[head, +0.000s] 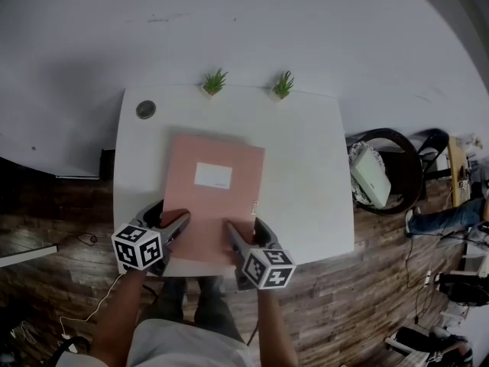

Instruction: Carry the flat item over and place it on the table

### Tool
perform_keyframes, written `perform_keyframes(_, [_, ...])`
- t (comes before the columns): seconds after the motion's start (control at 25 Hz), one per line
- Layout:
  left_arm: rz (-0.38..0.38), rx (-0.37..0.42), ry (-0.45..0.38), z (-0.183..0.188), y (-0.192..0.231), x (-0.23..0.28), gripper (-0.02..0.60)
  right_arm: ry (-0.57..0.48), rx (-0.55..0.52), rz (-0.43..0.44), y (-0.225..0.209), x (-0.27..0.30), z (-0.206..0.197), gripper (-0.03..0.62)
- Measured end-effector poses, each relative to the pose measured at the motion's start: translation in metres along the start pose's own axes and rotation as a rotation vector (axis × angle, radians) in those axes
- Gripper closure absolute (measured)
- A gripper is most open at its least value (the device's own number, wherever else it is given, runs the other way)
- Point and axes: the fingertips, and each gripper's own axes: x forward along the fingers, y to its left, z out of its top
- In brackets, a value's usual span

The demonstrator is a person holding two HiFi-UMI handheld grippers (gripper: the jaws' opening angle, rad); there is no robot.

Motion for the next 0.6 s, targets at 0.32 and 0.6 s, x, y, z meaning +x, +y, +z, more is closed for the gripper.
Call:
perform_keyframes(0.32, [0.022, 0.006, 0.049, -0.0047, 0.0026, 0.0069, 0.236, 0.02, 0.014, -0.004, -0.0057, 0.0058, -0.0039, 0.252])
perform_keyframes(0.6, [0.018, 0.003, 0.057, -0.0039, 0.0031, 0.0096, 0.235, 0.016, 0.018, 0.002, -0.0081, 0.008, -0.002, 0.252])
